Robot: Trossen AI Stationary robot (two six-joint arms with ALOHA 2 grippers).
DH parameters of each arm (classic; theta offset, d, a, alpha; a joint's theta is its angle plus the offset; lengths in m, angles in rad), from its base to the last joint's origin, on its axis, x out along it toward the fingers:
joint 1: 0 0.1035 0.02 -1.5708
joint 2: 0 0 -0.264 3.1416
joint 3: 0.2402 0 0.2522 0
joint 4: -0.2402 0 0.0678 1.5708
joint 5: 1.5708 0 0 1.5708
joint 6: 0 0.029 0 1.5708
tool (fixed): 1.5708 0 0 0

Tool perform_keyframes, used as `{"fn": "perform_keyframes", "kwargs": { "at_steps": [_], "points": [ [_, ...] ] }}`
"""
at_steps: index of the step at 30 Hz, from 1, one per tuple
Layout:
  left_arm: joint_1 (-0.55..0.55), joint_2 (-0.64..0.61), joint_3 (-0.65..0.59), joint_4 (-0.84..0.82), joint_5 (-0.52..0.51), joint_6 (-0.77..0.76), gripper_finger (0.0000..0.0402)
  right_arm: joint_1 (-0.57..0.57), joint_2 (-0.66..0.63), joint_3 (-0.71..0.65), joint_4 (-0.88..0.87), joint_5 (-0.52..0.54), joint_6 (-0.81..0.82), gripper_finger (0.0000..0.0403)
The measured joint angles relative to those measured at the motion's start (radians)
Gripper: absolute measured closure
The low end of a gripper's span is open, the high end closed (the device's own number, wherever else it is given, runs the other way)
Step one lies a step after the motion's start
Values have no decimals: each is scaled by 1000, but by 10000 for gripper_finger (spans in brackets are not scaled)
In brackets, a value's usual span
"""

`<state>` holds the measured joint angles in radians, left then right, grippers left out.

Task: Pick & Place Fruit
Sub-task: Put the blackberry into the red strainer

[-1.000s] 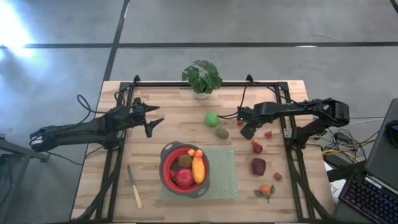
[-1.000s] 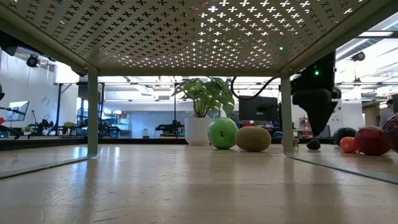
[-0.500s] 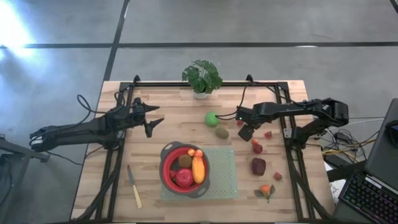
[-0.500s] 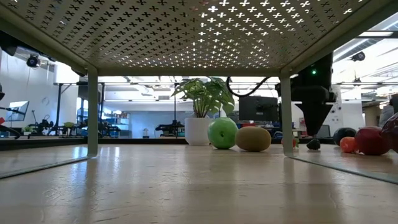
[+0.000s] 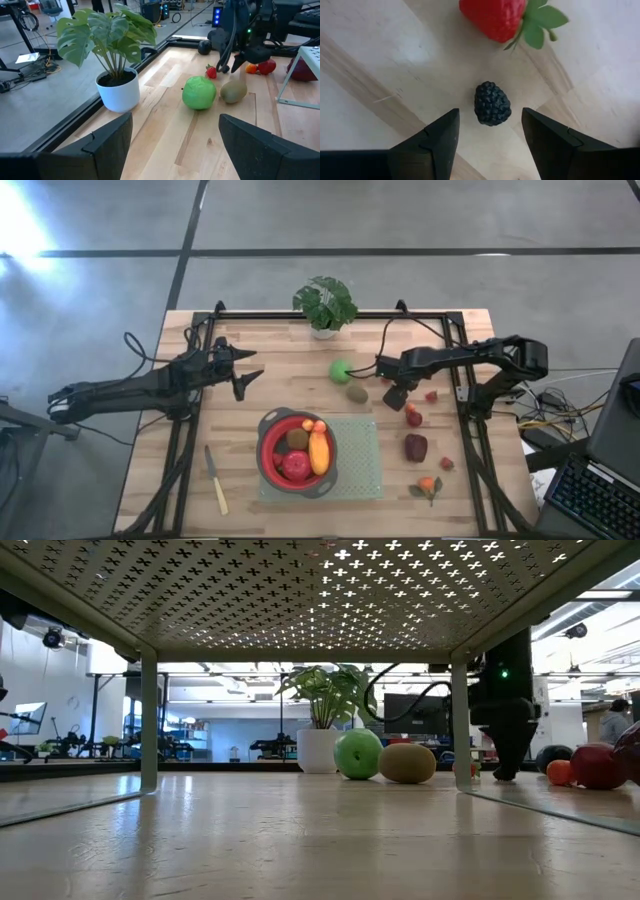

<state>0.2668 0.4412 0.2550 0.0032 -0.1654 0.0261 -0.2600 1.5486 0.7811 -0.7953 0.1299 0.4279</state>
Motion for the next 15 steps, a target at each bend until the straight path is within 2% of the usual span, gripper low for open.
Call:
{"fn": "perform_keyframes", "kwargs": {
  "at_steps": [5, 15],
  "points": [
    [0, 0, 0, 0, 0, 0, 101, 0, 26, 2, 6, -3, -32, 214],
    [0, 0, 0, 0, 0, 0, 101, 0, 26, 0, 23, -17, -47, 287]
  ]
}}
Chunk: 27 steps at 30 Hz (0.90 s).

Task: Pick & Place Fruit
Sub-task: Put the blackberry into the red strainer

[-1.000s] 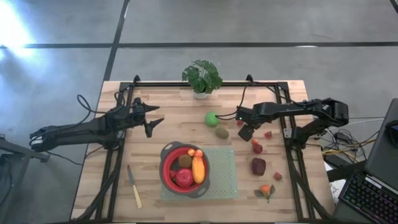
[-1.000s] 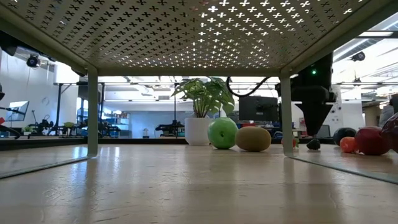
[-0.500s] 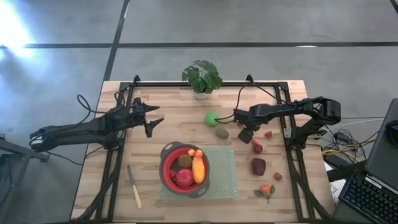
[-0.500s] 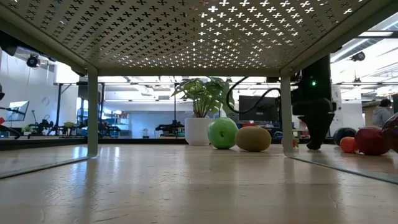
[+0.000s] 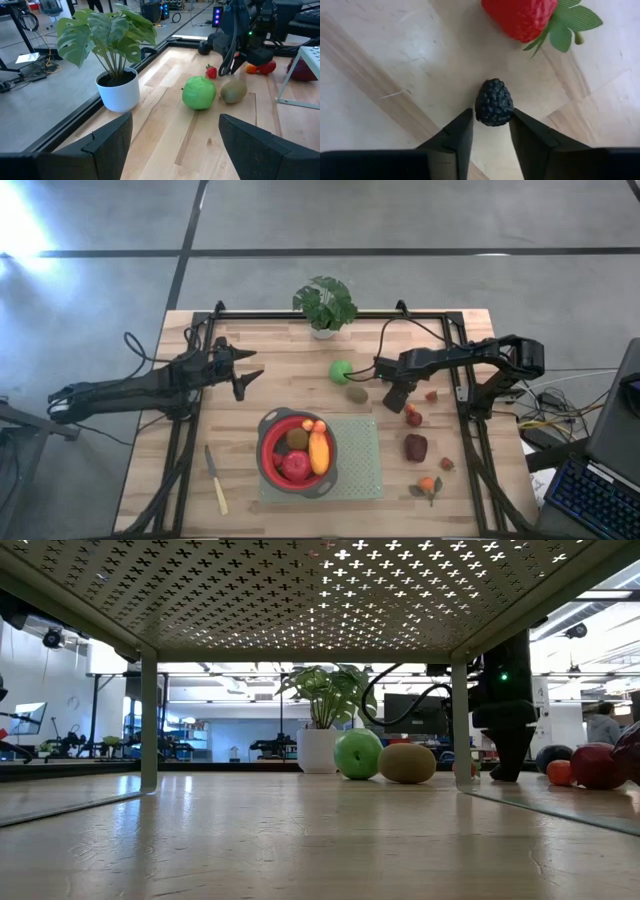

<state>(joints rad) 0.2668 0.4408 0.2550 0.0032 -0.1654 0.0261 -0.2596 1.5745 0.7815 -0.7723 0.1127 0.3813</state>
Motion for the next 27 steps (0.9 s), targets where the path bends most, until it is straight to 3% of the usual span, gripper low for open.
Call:
{"fn": "perform_keyframes", "kwargs": {
  "at_steps": [8, 19, 27],
  "points": [
    [0, 0, 0, 0, 0, 0, 101, 0, -2, 0, 10, 7, 7, 315],
    [0, 0, 0, 0, 0, 0, 101, -2, -3, 0, 24, 21, -1, 223],
    [0, 0, 0, 0, 0, 0, 101, -2, -3, 0, 60, 17, -48, 201]
  ]
}}
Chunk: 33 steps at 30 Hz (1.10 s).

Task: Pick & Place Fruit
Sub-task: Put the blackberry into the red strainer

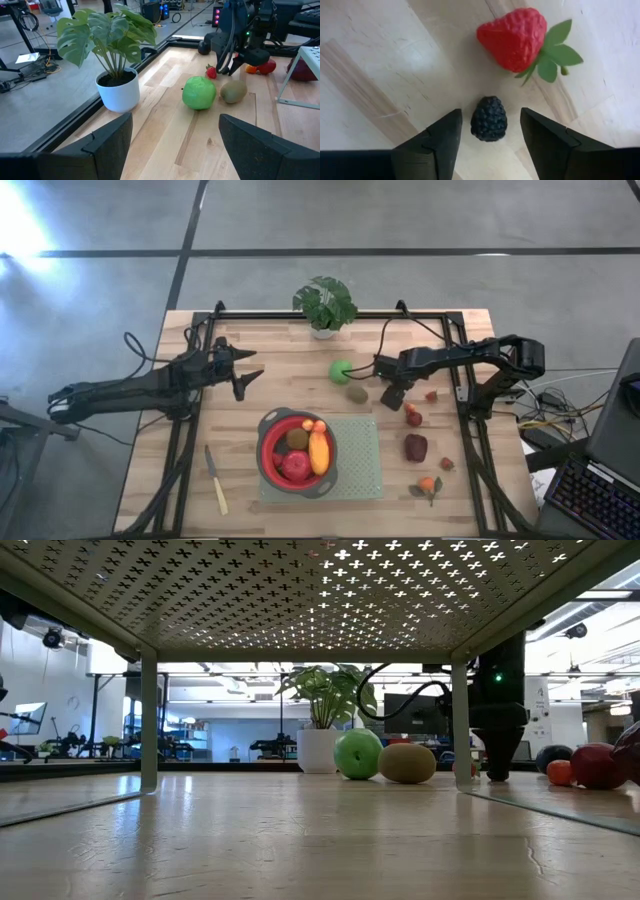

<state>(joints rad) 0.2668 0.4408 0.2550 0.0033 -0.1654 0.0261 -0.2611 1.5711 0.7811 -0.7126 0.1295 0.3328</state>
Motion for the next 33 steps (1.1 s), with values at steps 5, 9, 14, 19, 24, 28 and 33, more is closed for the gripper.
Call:
{"fn": "perform_keyframes", "kwargs": {
  "at_steps": [5, 9, 14, 19, 24, 28, 33],
  "points": [
    [0, 0, 0, 0, 0, 0, 101, 0, 0, 0, 3, -7, 0, 217],
    [0, 0, 0, 0, 0, 0, 101, 1, 0, 0, 3, -13, 0, 246],
    [0, 0, 0, 0, 0, 0, 101, 1, 0, 0, 4, -29, 0, 290],
    [0, 0, 0, 0, 0, 0, 101, 1, -4, 1, -2, -29, -11, 320],
    [0, 0, 0, 0, 0, 0, 101, 1, -45, 0, -18, -26, 0, 304],
    [0, 0, 0, 0, 0, 0, 101, 2, -120, 0, -20, -26, 0, 299],
    [0, 0, 0, 13, 0, -24, 101, 13, -259, 0, -17, -23, 0, 315]
  ]
}}
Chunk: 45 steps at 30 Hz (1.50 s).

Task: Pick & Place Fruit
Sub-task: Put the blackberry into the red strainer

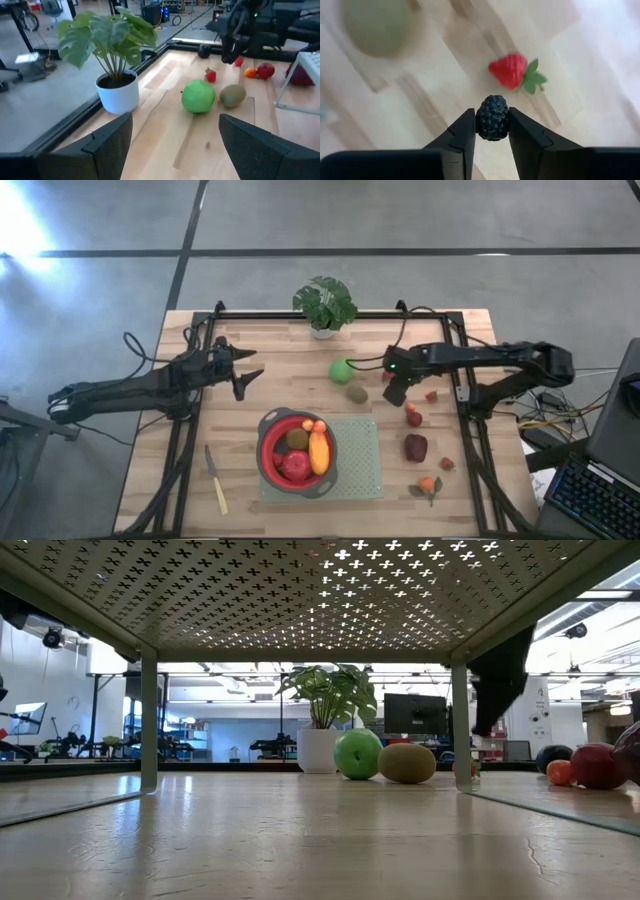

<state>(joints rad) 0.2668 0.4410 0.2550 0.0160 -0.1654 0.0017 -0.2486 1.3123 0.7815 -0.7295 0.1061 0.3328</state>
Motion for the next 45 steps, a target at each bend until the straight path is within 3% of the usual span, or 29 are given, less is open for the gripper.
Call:
{"fn": "perform_keyframes", "kwargs": {
  "at_steps": [6, 15, 20, 24, 28, 36, 40, 45],
  "points": [
    [0, 3, 0, 8, 0, -262, 101, 48, -170, 0, 31, 6, 3, 306],
    [0, 3, 0, 29, -11, -426, 101, 170, -333, 0, 140, 10, -16, 313],
    [0, 9, 0, 56, 134, -413, 101, 269, -363, 0, 260, 12, -62, 308],
    [-4, 8, 0, 206, 253, -290, 101, 354, -356, 0, 413, 9, -125, 303],
    [-13, 8, 4, 365, 270, -123, 101, 425, -345, 0, 544, 8, -183, 308],
    [-83, 57, 105, 384, 268, 188, 101, 503, -328, 0, 813, -3, -180, 304],
    [-177, 142, 167, 381, 194, 381, 101, 531, -315, 0, 870, -12, -159, 302],
    [-349, 279, 246, 381, -21, 616, 101, 550, -311, 0, 877, -10, -151, 313]
  ]
}}
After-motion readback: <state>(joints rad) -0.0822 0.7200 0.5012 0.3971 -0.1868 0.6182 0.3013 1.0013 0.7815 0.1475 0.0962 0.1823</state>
